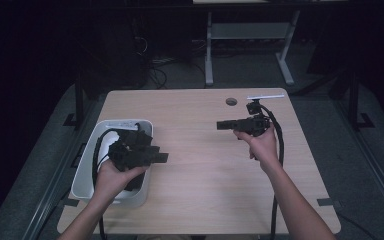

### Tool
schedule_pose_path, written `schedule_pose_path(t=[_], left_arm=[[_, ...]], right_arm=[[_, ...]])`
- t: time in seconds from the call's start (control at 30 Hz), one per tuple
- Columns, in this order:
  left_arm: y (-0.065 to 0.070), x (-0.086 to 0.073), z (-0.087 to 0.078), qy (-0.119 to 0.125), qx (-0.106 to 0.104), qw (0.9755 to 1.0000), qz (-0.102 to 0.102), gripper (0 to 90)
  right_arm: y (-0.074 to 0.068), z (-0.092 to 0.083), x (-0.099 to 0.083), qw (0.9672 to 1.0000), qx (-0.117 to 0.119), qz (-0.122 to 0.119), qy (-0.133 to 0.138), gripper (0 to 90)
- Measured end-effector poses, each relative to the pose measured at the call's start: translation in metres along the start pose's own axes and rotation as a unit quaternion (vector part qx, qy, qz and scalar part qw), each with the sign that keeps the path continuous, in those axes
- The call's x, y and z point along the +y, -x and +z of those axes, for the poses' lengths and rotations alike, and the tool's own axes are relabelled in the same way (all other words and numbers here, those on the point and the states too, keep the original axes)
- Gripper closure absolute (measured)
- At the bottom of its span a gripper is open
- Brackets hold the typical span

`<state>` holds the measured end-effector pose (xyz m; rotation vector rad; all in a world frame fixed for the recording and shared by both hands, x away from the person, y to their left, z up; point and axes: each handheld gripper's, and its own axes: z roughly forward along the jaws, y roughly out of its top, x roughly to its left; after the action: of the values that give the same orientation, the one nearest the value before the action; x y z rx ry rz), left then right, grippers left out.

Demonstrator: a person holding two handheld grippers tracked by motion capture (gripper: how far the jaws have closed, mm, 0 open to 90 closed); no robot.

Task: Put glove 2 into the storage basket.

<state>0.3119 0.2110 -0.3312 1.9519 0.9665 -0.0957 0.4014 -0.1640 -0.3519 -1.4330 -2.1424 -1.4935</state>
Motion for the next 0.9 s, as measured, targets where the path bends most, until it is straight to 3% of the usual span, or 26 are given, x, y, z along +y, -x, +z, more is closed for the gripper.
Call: schedule_pose_path(t=[0.9], left_arm=[[0.018, 0.007, 0.039, -0.022, -0.018, 0.9995, 0.015, 41.4]], right_arm=[[0.032, -0.037, -0.031, 0.9992, -0.018, 0.031, 0.016, 50.5]])
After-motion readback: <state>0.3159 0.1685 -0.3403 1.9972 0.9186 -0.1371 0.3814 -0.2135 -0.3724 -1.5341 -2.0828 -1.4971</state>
